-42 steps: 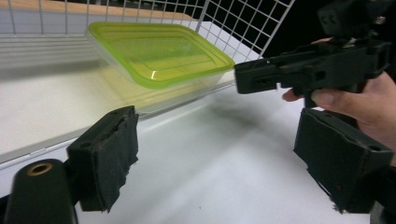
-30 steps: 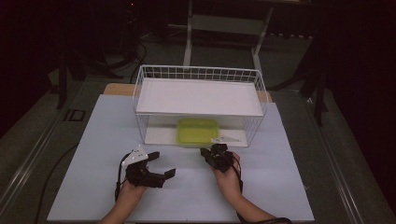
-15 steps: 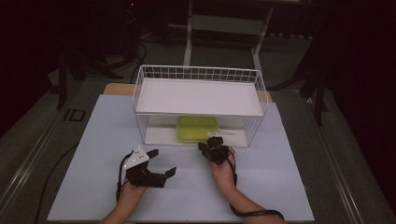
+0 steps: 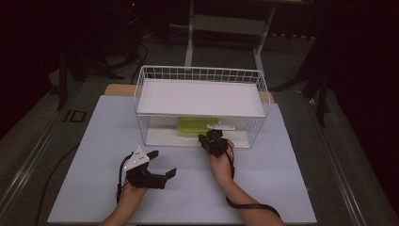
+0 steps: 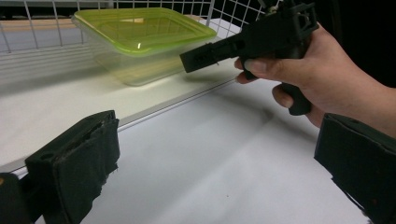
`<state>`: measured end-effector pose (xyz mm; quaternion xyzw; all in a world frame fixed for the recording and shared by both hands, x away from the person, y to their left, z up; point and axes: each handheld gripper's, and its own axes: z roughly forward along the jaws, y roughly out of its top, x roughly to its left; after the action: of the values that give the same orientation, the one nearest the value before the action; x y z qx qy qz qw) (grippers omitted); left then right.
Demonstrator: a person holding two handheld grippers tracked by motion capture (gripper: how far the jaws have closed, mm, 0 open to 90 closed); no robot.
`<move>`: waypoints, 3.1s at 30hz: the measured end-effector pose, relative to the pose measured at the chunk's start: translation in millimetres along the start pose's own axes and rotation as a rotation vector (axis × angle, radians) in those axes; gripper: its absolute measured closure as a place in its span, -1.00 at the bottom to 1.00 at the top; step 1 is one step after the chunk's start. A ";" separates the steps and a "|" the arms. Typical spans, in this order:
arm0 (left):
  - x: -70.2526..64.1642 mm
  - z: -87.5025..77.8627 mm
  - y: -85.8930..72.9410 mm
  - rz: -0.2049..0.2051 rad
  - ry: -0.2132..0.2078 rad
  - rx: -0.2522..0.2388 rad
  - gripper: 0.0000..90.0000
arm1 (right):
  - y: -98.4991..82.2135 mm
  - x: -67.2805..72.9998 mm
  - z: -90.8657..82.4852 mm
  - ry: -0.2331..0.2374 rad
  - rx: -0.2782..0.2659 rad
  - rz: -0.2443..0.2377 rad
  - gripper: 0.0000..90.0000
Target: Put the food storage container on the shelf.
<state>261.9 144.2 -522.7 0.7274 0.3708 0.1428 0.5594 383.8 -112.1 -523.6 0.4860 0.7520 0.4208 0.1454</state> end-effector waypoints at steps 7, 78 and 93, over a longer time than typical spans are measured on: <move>1.0 -1.2 -0.1 0.002 -0.005 0.000 -0.98 | 5.3 0.9 7.4 -0.001 -0.008 0.015 1.00; -14.8 -32.6 16.1 0.053 -0.156 0.011 -0.98 | -35.3 -10.0 -118.8 0.212 -0.093 -0.206 -0.66; -17.9 -50.6 5.1 0.066 -0.152 0.029 -0.98 | -55.0 -28.0 -151.8 0.224 -0.081 -0.192 -0.65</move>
<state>220.1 167.0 -497.5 0.7561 0.3049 0.1001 0.5704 268.6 -220.2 -479.9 0.3556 0.7891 0.4863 0.1197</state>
